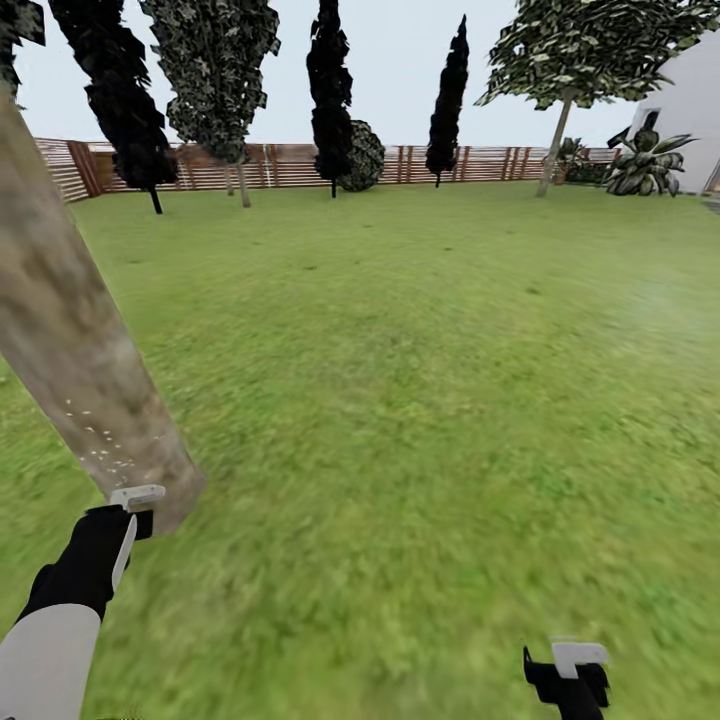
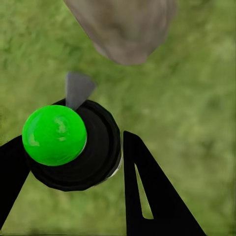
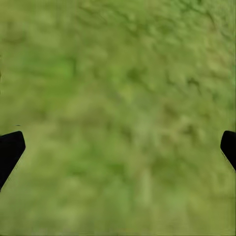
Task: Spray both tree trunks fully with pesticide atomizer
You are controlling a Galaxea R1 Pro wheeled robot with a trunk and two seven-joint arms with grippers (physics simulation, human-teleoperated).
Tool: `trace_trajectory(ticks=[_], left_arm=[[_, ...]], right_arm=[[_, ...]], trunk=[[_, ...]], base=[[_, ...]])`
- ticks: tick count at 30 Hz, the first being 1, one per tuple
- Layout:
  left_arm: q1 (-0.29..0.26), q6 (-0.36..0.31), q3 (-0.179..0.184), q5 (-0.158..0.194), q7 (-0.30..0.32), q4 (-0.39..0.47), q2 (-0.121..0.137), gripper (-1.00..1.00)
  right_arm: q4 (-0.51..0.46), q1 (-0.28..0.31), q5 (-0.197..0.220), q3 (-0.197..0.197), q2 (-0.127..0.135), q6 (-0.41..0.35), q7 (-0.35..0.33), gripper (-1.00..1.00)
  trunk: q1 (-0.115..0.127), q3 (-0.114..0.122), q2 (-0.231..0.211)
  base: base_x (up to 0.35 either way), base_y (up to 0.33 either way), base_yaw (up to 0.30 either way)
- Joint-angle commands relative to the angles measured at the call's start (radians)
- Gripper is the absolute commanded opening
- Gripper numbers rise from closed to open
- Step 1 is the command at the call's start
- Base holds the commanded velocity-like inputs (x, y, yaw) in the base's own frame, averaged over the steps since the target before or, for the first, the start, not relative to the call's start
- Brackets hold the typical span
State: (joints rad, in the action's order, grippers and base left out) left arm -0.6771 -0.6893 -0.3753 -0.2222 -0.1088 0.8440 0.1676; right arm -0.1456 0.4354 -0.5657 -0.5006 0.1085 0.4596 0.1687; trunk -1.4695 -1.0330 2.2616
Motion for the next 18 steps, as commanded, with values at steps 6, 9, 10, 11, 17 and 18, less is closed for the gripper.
trace_trajectory(ticks=[6,9,10,11,17,18], left_arm=[[-0.001,-0.005,0.0,-0.003,0.0,0.001,0.0,-1.0],[-0.001,-0.005,0.0,-0.003,0.0,0.001,0.0,-1.0],[-0.001,-0.005,0.0,-0.003,0.0,0.001,0.0,-1.0],[-0.001,-0.005,0.0,-0.003,0.0,0.001,0.0,-1.0],[-0.001,-0.005,0.0,-0.003,0.0,0.001,0.0,-1.0],[-0.001,-0.004,0.0,-0.003,0.0,0.0,0.0,-1.0]], right_arm=[[0.002,0.0,-0.01,-0.006,-0.001,0.004,0.005,1.0],[0.002,0.001,-0.01,-0.006,-0.001,0.003,0.005,1.0],[0.002,0.001,-0.01,-0.006,-0.001,0.003,0.005,1.0],[0.002,0.0,-0.01,-0.006,-0.001,0.003,0.005,1.0],[0.001,0.001,-0.01,-0.006,-0.001,0.003,0.005,1.0],[0.002,0.001,-0.011,-0.006,-0.001,0.003,0.005,1.0]], trunk=[[0.0,-0.001,0.0],[0.0,-0.001,0.0],[0.0,-0.001,0.0],[0.0,-0.001,0.0],[0.0,-0.001,0.0],[0.0,-0.001,0.0]], base=[[0.169,-0.251,0.276],[0.169,-0.251,0.276],[0.169,-0.251,0.275],[0.169,-0.251,0.261],[0.169,-0.251,0.088],[0.169,-0.251,0.002]])
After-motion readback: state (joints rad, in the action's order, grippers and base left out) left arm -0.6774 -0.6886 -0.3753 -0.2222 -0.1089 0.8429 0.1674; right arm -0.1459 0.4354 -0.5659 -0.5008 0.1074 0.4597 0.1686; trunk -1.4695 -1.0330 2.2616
